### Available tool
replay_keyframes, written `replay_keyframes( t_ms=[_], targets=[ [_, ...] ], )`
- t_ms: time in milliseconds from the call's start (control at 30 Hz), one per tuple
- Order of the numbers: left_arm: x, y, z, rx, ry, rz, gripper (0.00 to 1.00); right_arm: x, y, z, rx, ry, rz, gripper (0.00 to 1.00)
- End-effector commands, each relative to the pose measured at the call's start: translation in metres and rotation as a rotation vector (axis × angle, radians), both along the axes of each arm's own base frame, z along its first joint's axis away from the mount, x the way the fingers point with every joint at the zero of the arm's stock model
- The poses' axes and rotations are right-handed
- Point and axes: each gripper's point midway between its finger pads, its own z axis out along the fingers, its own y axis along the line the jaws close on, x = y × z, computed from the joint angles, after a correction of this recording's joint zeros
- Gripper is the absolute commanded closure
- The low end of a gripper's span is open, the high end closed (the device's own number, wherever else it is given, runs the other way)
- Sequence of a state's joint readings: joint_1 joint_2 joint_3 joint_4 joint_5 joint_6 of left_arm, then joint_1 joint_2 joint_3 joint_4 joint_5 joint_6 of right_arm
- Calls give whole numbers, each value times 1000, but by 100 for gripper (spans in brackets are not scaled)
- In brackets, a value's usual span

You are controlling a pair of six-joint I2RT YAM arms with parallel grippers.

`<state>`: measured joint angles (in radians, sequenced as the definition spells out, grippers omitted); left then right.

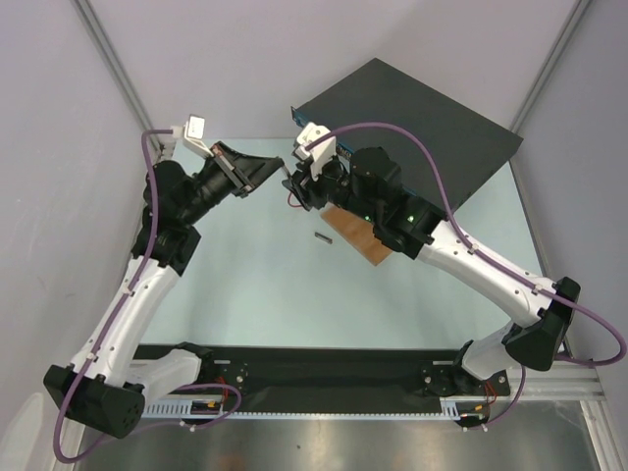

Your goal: Insert the plug into the switch port

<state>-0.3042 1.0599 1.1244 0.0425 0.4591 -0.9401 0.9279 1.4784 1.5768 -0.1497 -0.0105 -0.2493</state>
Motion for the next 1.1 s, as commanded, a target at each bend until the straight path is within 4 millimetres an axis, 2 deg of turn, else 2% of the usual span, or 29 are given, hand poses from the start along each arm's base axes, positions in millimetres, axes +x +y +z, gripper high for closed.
replay_keyframes(
  t_ms=[0,100,133,200,233,267,300,333,367,400,433,467,500,533,633,667,700,733,800,833,900,933,1000,1033,1067],
  targets=[
    [-11,2,18,-37,-49,-18,100,-4,3,19,22,-49,18,49],
    [-11,2,18,-35,-41,-19,100,-1,4,15,2,-54,8,58],
    [-11,2,17,-32,-36,-19,100,1,4,15,-3,-58,4,70],
    [-12,2,16,-27,-37,-21,100,5,1,14,-11,-61,-25,86],
    [-12,2,14,-15,-38,-20,99,6,0,16,-9,-61,-27,100],
    [-12,2,15,-7,-41,-17,86,4,0,17,-3,-52,-21,100],
    [-12,3,13,9,-49,-16,77,8,-7,13,-8,-25,-32,100],
    [-10,5,10,64,-84,-9,55,-1,-2,12,0,4,50,100],
    [-14,5,17,94,-113,-32,46,-3,-7,13,13,33,75,100],
    [-13,6,18,126,-128,-40,38,-1,-16,6,18,104,83,100],
    [-7,12,6,198,-120,-37,28,-13,-14,2,13,141,173,100],
    [-8,16,19,227,-164,-37,25,-21,-18,1,8,168,210,100],
    [-12,18,18,267,-192,-64,24,-30,-24,-9,-18,219,236,100],
    [-10,28,13,352,-235,-45,23,-39,-28,-13,-27,246,290,100],
    [-21,39,12,503,-402,-60,21,-70,-44,-26,-61,342,395,100],
    [-34,37,11,540,-472,-94,21,-78,-47,-30,-69,374,428,100],
    [-45,33,8,575,-540,-154,21,-101,-53,-37,-84,435,507,100],
    [-66,23,-5,644,-655,-296,21,-111,-56,-41,-93,462,542,100],
    [-79,19,-13,773,-807,-356,23,-135,-62,-49,-101,542,622,100],
    [-96,11,-33,816,-795,-446,23,-142,-64,-54,-106,576,642,100],
    [-107,8,-45,947,-936,-507,23,-161,-70,-61,-121,657,710,100],
    [-123,3,-57,968,-955,-584,24,-165,-72,-64,-129,680,731,100],
    [-128,5,-59,1041,-1039,-585,25,-174,-78,-69,-140,722,762,100],
    [-136,-1,-59,1044,-1085,-612,30,-177,-80,-72,-146,743,767,100],
    [-133,0,-59,1088,-1100,-593,32,-178,-81,-75,-152,761,770,100]
  ],
)
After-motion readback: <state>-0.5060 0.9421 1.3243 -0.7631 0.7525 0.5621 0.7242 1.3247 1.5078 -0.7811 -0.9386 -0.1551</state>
